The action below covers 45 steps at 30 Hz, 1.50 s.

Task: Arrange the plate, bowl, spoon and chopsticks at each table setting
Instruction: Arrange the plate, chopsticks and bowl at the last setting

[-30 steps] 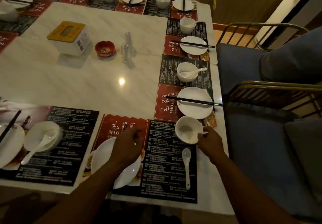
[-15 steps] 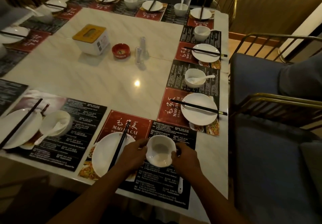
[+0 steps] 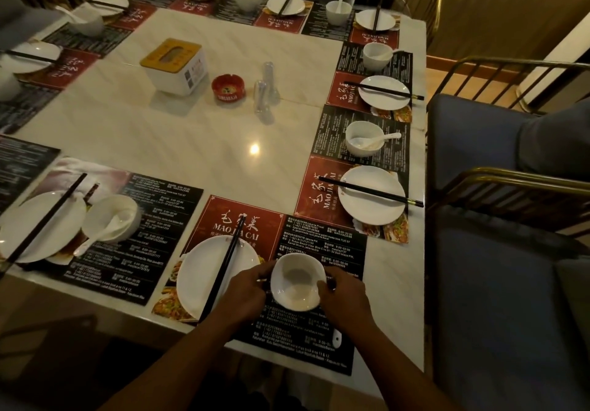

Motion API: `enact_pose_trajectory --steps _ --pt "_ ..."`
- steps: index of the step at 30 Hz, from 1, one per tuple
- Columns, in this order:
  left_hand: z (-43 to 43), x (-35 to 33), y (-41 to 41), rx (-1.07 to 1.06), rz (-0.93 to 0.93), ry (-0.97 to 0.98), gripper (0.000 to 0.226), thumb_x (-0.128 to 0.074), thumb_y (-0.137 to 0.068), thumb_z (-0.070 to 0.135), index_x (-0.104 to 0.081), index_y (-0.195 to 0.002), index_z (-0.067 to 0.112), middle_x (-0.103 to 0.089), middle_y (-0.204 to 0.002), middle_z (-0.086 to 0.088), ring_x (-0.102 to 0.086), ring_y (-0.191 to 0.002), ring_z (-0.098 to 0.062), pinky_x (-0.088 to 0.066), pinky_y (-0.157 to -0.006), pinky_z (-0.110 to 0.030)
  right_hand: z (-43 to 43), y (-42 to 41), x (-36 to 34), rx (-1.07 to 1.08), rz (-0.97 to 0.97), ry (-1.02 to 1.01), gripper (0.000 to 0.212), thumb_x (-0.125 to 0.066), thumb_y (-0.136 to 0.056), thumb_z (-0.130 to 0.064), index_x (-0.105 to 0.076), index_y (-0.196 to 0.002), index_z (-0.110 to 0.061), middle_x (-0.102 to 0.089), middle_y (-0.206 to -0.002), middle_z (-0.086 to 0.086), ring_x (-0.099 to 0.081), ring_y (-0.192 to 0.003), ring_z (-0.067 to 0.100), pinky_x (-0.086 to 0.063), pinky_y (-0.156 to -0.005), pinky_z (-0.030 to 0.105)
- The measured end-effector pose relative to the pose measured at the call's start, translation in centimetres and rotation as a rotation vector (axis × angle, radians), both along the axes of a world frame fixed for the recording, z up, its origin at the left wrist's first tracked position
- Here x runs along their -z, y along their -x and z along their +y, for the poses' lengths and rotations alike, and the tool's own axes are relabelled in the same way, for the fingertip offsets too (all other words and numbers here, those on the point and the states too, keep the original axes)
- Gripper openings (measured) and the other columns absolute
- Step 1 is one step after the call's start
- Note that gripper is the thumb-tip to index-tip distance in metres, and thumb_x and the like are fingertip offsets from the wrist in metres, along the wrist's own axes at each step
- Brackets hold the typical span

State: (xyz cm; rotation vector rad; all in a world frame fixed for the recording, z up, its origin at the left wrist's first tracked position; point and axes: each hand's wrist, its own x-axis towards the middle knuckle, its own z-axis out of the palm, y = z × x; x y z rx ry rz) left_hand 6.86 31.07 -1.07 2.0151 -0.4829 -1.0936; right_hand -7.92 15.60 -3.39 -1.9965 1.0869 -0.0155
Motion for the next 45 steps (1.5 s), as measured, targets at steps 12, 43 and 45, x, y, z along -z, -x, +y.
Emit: enact_pose_trajectory --steps 12,43,45 --pt "-0.2 0.1 -0.8 0.032 0.077 0.037 0.049 -0.061 -0.096 0.009 -0.058 -0.128 0.046 -0.065 -0.117 0.017 -0.059 -0.112 -0.008 -0.049 -0.096 -0.032 0.4 0.5 -1.3 0.076 0.013 0.002 0.024 -0.065 -0.092 -0.037 -0.065 -0.115 -0.033 -0.07 -0.098 -0.011 -0.054 -0.07 -0.009 -0.039 -0.059 0.009" --pt "-0.8 1.7 -1.7 0.062 0.008 -0.002 0.047 -0.062 -0.092 0.01 -0.057 -0.134 0.03 -0.066 -0.109 0.001 -0.066 -0.088 -0.007 -0.056 -0.065 -0.023 4.1 5.2 -2.0 0.674 -0.105 -0.276 0.015 -0.079 -0.079 -0.014 -0.065 -0.084 -0.011 -0.074 -0.078 0.009 -0.072 -0.072 0.025 -0.061 -0.072 0.046" --pt "-1.1 1.7 -1.6 0.056 0.001 0.008 0.047 -0.062 -0.092 0.01 -0.058 -0.133 0.031 -0.066 -0.103 0.005 -0.067 -0.086 -0.008 -0.056 -0.066 -0.023 3.9 5.2 -3.2 0.732 -0.261 -0.376 0.02 -0.076 -0.081 -0.003 -0.063 -0.094 -0.009 -0.074 -0.083 0.015 -0.073 -0.074 0.031 -0.062 -0.073 0.046"
